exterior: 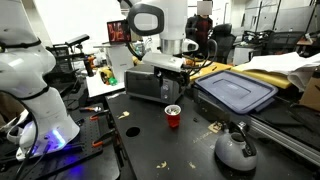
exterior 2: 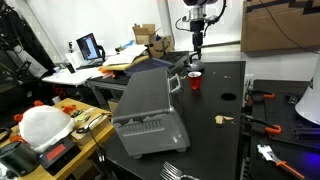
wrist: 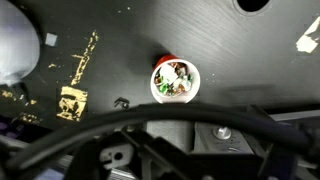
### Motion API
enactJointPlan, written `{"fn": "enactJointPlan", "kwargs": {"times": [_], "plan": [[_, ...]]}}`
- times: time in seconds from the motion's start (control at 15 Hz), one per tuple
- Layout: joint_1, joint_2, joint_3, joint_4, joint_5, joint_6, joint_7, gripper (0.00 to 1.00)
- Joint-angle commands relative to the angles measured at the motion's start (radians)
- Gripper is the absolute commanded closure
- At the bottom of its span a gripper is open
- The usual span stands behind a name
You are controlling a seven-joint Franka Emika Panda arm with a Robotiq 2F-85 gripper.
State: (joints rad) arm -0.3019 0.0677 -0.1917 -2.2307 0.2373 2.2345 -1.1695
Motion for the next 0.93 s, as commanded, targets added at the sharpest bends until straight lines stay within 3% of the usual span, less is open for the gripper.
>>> {"fn": "enactJointPlan", "kwargs": {"times": [0.0,0.33,0.53,0.6,0.87], "plan": [[-0.023,0.014,-0.043,0.071,0.062,-0.182,-0.062,0.00],[-0.039,0.025,-0.080,0.088,0.063,-0.234,-0.056,0.00],[-0.043,0.036,-0.089,0.077,0.051,-0.209,-0.034,0.00],[-0.037,0.029,-0.090,0.063,0.022,-0.153,0.012,0.00],[-0.042,0.038,-0.087,0.067,0.038,-0.169,-0.017,0.00]]}}
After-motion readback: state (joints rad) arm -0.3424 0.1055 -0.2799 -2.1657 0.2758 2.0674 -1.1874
